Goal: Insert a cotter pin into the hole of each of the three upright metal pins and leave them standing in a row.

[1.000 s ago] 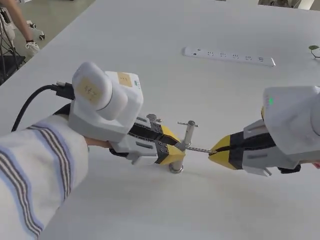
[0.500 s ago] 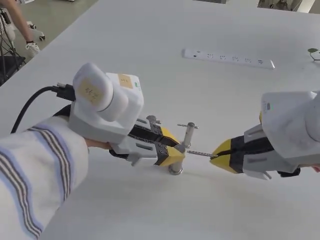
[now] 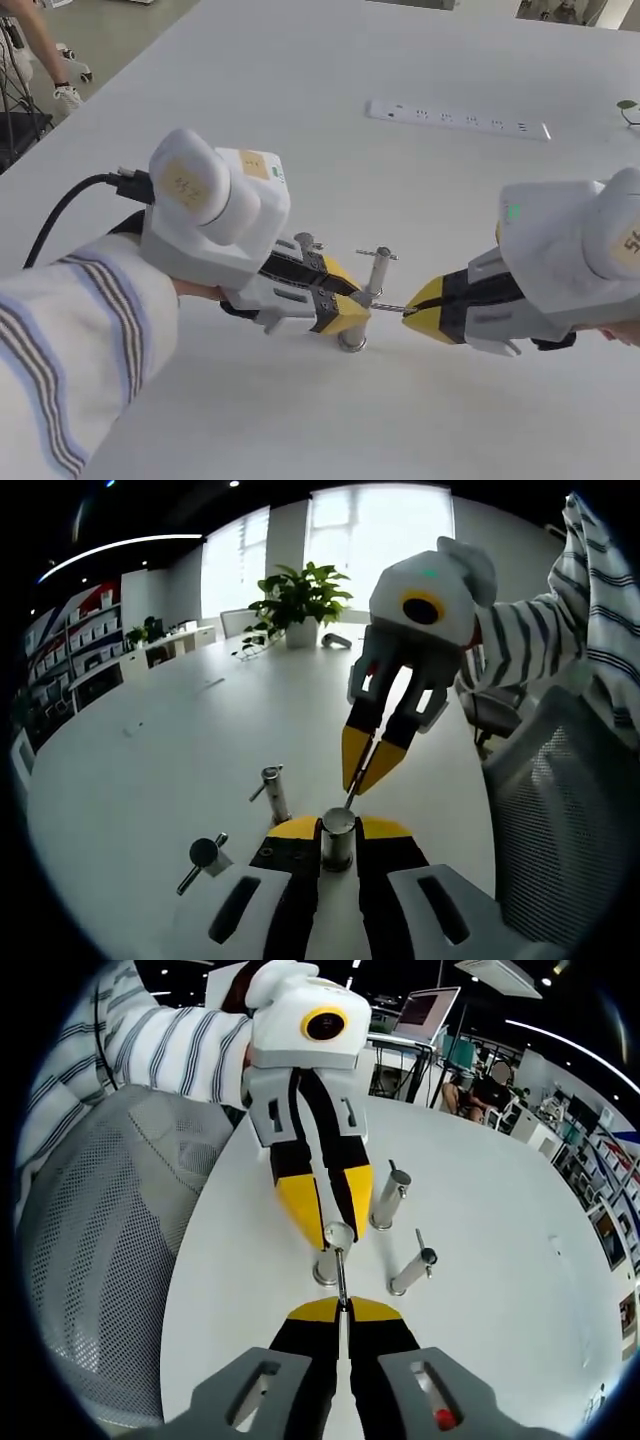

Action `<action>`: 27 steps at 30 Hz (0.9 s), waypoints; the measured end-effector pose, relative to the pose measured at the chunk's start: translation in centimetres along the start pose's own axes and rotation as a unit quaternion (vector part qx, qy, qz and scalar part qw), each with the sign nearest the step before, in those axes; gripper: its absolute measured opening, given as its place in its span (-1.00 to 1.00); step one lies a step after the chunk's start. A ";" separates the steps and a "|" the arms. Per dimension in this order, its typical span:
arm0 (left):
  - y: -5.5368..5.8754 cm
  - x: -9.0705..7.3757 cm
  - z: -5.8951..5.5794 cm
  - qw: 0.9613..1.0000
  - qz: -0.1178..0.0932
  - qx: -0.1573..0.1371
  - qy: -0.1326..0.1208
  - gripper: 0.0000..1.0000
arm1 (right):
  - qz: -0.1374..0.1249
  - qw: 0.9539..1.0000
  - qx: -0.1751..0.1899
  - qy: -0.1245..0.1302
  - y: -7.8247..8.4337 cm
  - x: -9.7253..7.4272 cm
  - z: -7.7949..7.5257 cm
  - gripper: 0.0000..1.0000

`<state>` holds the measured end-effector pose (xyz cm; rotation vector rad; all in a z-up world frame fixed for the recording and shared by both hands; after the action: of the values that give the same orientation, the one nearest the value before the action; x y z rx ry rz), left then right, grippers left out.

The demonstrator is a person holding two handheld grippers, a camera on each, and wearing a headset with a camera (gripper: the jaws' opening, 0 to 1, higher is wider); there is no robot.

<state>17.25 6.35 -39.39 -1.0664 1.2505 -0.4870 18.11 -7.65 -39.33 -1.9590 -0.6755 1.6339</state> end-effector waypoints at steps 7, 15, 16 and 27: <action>0.0 -0.1 -0.1 1.000 0.001 0.001 0.000 -0.81 | -0.006 1.000 0.005 -0.004 -0.6 1.0 0.0 -1.00; 0.0 -0.1 -0.1 1.000 0.003 0.004 0.000 -0.81 | -0.002 1.000 -0.024 -0.008 -1.5 1.8 0.0 -1.00; -0.1 -0.1 -0.1 1.000 0.003 0.005 0.000 -0.81 | 0.001 0.999 -0.032 -0.009 -1.6 1.9 0.0 -1.00; -0.1 -0.2 -0.1 1.000 0.006 0.015 0.000 -0.81 | 0.015 0.997 -0.070 -0.020 -2.2 2.2 -0.1 -1.00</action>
<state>17.13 6.38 -39.21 -1.0322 1.2461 -0.4950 18.45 -4.56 -39.52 -2.0485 -0.7999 1.6888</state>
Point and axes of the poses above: the centre of the closed fingertips' face, and the gripper's own axes: x roughly forward along the fingers, z roughly to its left, y roughly out of its underside, the point moved 8 cm from there along -x, roughly backward along the fingers
